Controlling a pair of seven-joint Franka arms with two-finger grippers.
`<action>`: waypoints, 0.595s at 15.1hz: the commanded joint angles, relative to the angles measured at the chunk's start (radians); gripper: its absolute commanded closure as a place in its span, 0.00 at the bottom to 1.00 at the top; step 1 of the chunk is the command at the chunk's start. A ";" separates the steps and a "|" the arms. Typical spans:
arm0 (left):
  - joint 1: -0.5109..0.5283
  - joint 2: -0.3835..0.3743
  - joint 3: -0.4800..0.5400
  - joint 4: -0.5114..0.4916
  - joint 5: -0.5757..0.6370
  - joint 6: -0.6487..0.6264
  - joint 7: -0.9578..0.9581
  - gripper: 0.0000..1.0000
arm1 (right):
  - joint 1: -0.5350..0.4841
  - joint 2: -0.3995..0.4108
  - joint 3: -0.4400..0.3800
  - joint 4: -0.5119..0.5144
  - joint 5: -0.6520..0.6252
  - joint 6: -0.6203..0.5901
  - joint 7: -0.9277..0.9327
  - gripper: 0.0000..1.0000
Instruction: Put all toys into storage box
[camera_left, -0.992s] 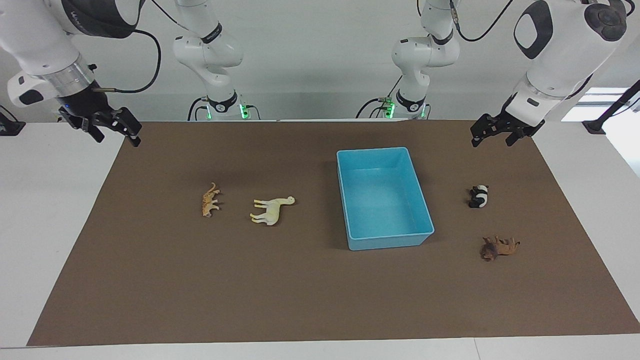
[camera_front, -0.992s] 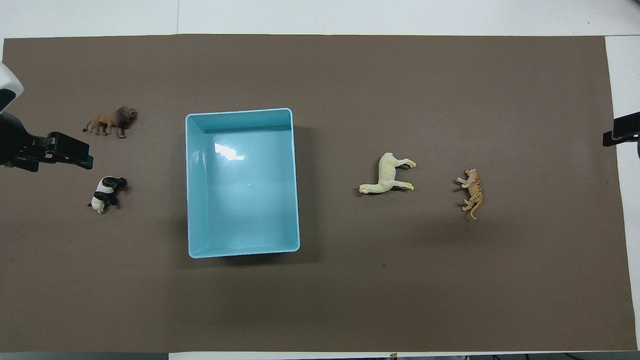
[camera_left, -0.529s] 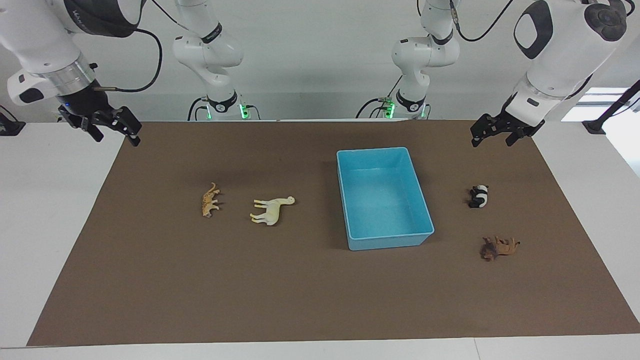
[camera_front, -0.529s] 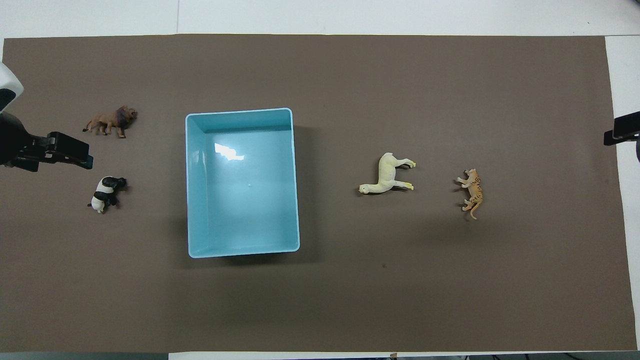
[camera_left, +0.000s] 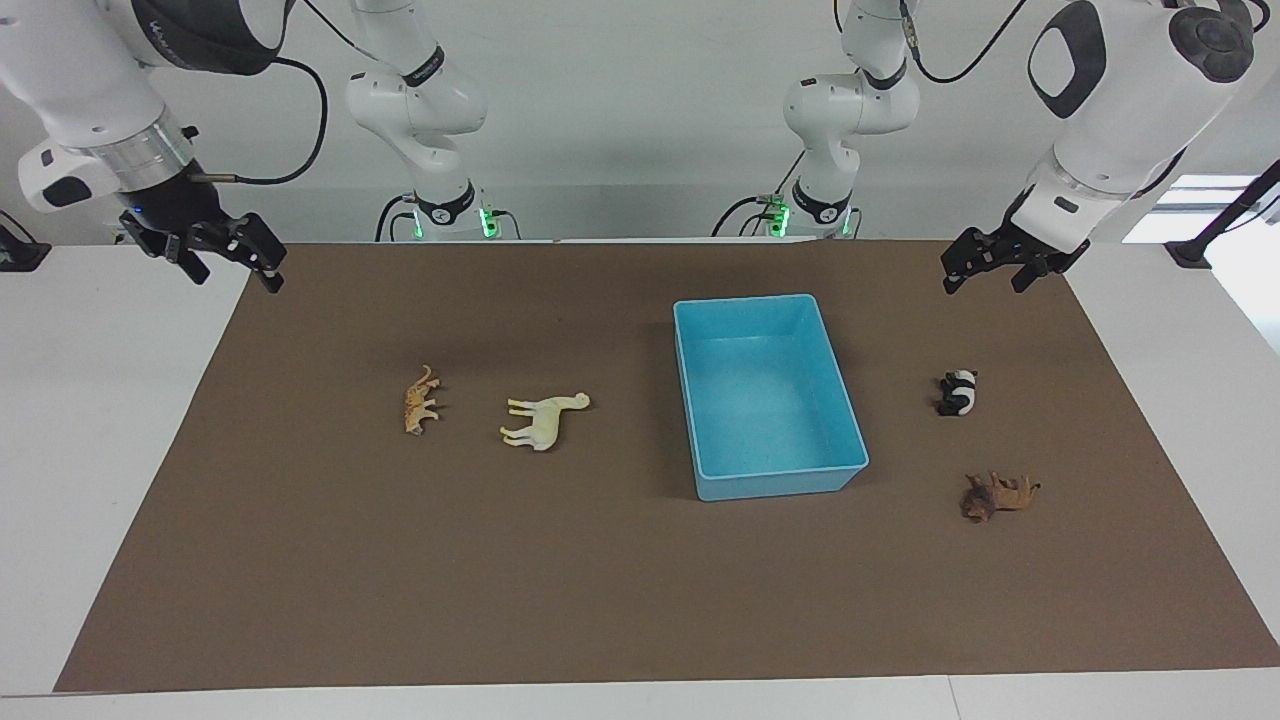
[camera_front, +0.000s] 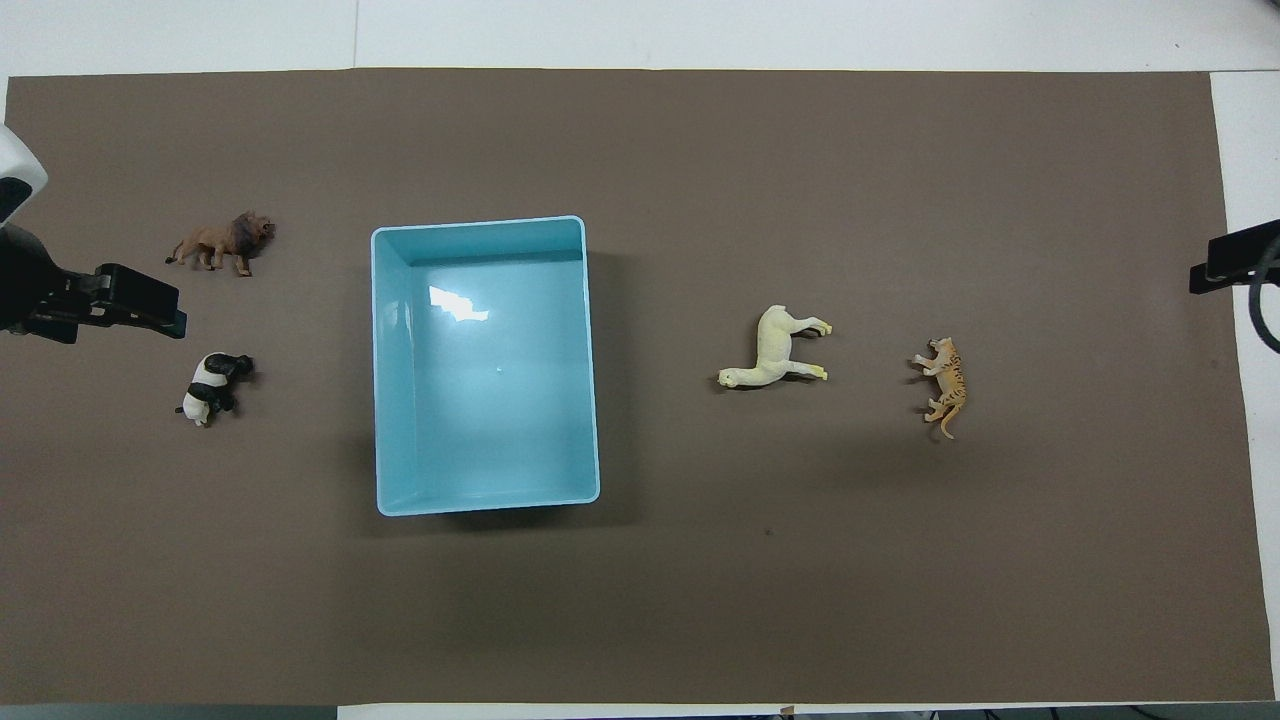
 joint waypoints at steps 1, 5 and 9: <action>0.009 -0.021 -0.005 -0.020 0.002 -0.006 0.008 0.00 | 0.100 -0.027 0.004 -0.099 -0.009 0.092 0.160 0.00; 0.008 -0.021 -0.005 -0.020 0.002 -0.006 0.008 0.00 | 0.221 0.008 0.004 -0.193 -0.009 0.250 0.338 0.00; 0.008 -0.021 -0.005 -0.020 0.002 -0.006 0.008 0.00 | 0.296 0.059 0.006 -0.280 -0.009 0.431 0.475 0.00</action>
